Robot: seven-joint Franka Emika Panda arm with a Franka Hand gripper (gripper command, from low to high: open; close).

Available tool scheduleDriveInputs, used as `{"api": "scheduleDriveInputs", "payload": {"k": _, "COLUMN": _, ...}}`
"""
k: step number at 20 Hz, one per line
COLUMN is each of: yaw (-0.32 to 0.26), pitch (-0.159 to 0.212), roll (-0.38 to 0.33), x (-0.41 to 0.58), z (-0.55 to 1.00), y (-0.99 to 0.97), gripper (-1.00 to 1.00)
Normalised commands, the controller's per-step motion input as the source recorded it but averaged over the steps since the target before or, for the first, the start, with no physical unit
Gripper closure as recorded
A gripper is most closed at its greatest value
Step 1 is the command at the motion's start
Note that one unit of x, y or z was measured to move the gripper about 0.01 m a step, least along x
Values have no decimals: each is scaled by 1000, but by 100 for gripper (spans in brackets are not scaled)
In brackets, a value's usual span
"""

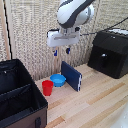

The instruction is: Please find the red cup among the items before you. Carefully move your gripper towards it and gently hold it. Locate the front section of the organizer in front of you. Transfer the red cup above the front section and let go, placing it within that section.

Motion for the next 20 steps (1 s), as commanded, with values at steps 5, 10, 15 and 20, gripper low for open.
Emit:
{"api": "scheduleDriveInputs", "payload": {"k": 5, "yaw": -1, "pitch": 15, "roll": -63, "x": -198, "z": -241, "y": 340, "gripper": -100}}
{"api": "scheduleDriveInputs", "payload": {"k": 10, "yaw": 0, "pitch": 11, "roll": -63, "x": -73, "z": -244, "y": 322, "gripper": -100}}
{"api": "scheduleDriveInputs", "payload": {"k": 15, "yaw": 0, "pitch": 0, "roll": -59, "x": 41, "z": -305, "y": 234, "gripper": -100}}
{"api": "scheduleDriveInputs", "payload": {"k": 20, "yaw": 1, "pitch": 0, "roll": -58, "x": 33, "z": -325, "y": 257, "gripper": -100}}
